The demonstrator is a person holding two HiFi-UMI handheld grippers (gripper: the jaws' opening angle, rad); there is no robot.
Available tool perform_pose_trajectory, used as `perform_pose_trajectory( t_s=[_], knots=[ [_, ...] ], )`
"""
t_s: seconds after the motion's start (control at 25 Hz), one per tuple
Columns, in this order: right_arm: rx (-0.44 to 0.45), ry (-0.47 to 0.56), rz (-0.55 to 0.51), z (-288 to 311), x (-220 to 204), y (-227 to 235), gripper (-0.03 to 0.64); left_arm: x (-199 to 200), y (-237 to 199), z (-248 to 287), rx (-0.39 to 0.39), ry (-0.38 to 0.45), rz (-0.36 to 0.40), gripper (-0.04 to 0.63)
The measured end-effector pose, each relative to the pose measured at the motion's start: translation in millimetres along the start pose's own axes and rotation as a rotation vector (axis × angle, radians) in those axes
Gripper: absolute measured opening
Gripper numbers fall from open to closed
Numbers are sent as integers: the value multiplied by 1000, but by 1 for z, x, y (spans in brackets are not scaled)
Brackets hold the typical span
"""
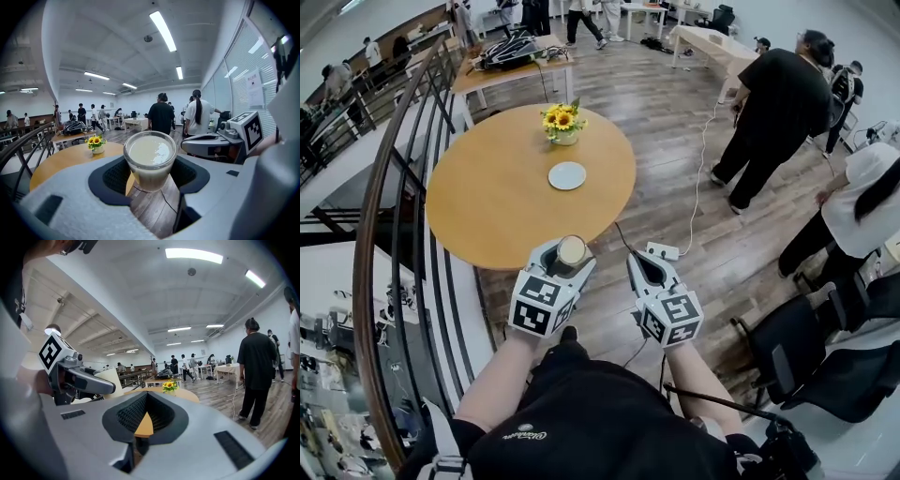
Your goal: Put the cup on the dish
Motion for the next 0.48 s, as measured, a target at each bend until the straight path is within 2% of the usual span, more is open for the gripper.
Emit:
perform_pose_trajectory(
  t_s=[0.16, 0.48],
  knots=[
    [22, -8, -19, 5, 1, 0, 2, 1, -6, 2, 16, 8, -6, 258],
    [5, -13, -17, 29, 1, 13, 2, 3, -27, 23, 3, 4, -2, 258]
  ],
)
Point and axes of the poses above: the fingertips, and each gripper's own axes: z forward along the fingers, y to its right, x out of its top, the point moved 8 cm from there along -z, backward along the fingers, and after that the axes turned 10 degrees about -x, right-handed, at the moved point
